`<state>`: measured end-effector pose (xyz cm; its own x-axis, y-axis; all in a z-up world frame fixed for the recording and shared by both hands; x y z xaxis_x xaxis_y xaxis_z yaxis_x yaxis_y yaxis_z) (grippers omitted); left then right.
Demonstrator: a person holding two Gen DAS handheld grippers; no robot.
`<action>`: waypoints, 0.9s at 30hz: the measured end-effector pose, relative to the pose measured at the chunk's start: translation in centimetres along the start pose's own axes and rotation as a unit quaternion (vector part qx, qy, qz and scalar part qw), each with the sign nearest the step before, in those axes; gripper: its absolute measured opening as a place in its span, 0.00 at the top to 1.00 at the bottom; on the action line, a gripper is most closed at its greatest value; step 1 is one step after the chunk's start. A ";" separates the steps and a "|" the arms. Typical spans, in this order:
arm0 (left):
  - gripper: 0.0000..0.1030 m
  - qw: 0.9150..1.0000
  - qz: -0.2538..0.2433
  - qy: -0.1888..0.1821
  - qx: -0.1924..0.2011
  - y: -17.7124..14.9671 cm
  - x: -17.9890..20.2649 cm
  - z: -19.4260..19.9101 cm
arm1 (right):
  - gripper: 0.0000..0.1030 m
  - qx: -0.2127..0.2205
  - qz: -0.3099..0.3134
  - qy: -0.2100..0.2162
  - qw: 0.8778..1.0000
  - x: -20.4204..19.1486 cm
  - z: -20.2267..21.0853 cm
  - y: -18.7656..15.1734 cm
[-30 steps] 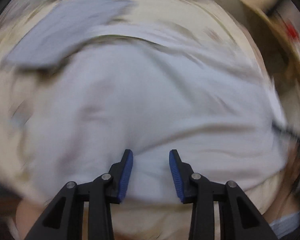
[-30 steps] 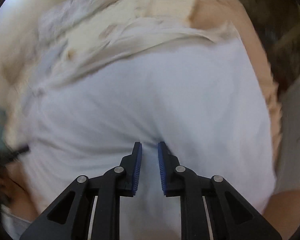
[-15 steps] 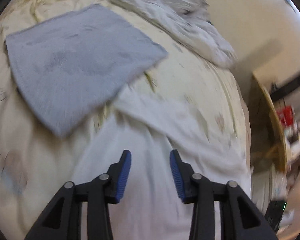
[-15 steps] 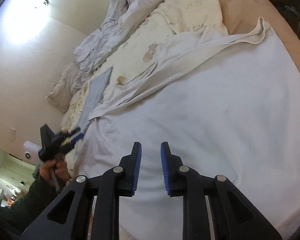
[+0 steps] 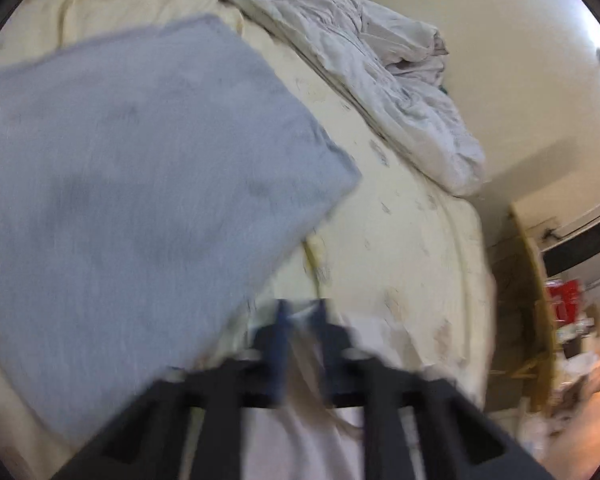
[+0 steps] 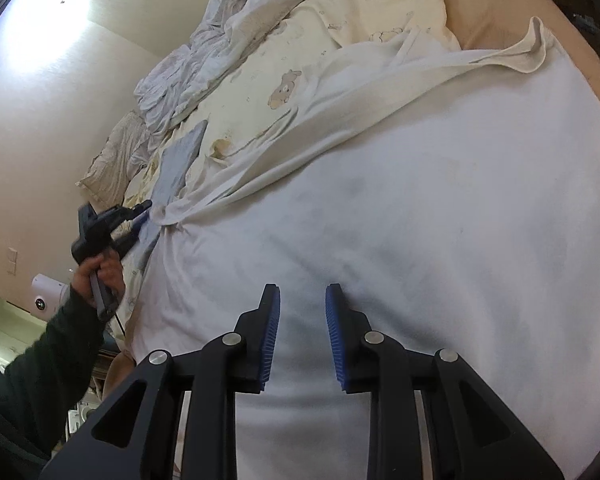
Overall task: Fold clothes
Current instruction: 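Close the left gripper on the shirt hem while the right gripper grasps the hem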
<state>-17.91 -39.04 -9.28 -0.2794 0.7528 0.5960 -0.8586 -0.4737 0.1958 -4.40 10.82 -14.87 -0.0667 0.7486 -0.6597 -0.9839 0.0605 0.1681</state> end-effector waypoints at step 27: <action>0.52 0.992 -0.025 0.054 -0.109 0.5 4.9 -2.7 | 0.67 0.019 -0.018 0.014 1.000 0.5 1.8 1.3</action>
<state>-20.91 -34.31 -8.38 -0.2677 0.8232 0.5007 -0.9421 -0.3325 0.0431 -5.46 12.42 -13.68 -0.0371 0.7264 -0.6863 -0.9787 0.1125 0.1720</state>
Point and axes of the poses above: each gripper's, at about its wrist camera, not at the fingertips, and z roughly against the way its jaws point, x to its right, y to its top, the point moved 3 cm from there along -z, roughly the way its jaws point, and after that the axes turned 14 degrees about -x, right-handed, at the moved point
